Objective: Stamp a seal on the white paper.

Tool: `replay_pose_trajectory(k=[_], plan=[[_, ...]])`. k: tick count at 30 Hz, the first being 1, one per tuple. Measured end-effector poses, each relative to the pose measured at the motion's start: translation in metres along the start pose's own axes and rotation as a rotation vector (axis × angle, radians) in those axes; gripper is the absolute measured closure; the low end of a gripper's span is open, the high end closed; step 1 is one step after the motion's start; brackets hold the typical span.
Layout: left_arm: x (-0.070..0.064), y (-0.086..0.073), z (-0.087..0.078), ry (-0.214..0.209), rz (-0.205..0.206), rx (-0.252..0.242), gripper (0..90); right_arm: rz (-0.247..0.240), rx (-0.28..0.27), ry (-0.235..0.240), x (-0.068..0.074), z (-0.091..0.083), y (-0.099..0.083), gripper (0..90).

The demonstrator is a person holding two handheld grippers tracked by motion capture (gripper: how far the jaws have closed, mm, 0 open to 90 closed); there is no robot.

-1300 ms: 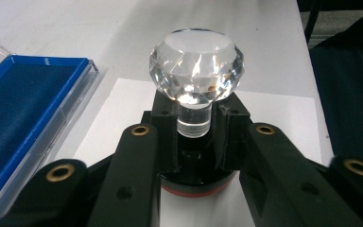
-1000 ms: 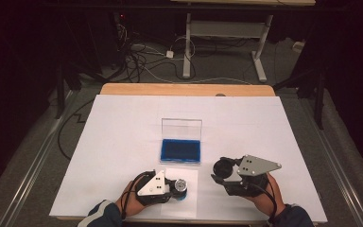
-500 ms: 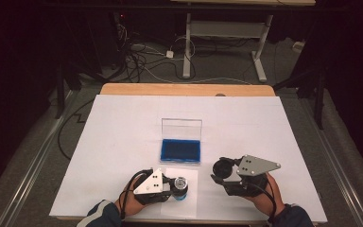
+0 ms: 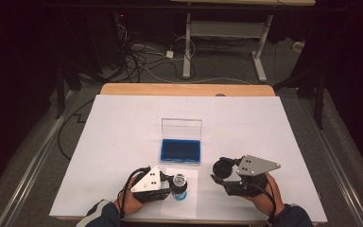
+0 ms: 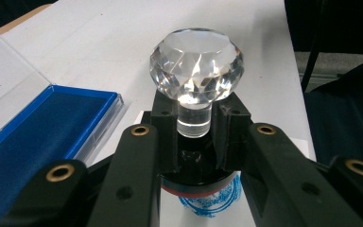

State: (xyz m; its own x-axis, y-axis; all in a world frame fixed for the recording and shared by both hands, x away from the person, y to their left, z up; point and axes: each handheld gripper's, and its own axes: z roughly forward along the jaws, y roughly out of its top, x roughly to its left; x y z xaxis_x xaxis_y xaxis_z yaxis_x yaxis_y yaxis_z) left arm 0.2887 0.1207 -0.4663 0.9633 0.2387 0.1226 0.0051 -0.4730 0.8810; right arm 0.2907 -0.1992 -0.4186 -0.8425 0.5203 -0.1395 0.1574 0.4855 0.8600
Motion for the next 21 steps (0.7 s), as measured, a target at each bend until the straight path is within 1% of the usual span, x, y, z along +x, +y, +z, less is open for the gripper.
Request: replay_pose_trajectory(k=[4,6,14,15,19,21], plan=[[0.0,0.002,-0.002,0.011,-0.002,-0.008,71.7,0.001,-0.002,0.0,0.0,0.0,0.0,38.3],[0.001,0.003,-0.003,0.009,-0.004,-0.017,71.8,0.001,-0.001,0.001,0.001,0.0,0.0,38.3],[0.002,0.004,-0.008,0.038,-0.003,-0.015,71.9,0.0,-0.009,-0.002,0.0,-0.001,0.0,38.2],[0.003,0.004,-0.009,0.038,-0.012,-0.025,71.9,0.003,-0.01,-0.002,0.0,-0.001,0.0,38.3],[0.004,0.005,-0.012,0.051,-0.012,-0.027,71.9,0.002,-0.012,-0.005,-0.001,-0.002,0.0,38.3],[0.005,0.005,-0.013,0.05,-0.016,-0.032,71.9,0.003,-0.012,-0.004,-0.001,-0.002,0.0,38.3]])
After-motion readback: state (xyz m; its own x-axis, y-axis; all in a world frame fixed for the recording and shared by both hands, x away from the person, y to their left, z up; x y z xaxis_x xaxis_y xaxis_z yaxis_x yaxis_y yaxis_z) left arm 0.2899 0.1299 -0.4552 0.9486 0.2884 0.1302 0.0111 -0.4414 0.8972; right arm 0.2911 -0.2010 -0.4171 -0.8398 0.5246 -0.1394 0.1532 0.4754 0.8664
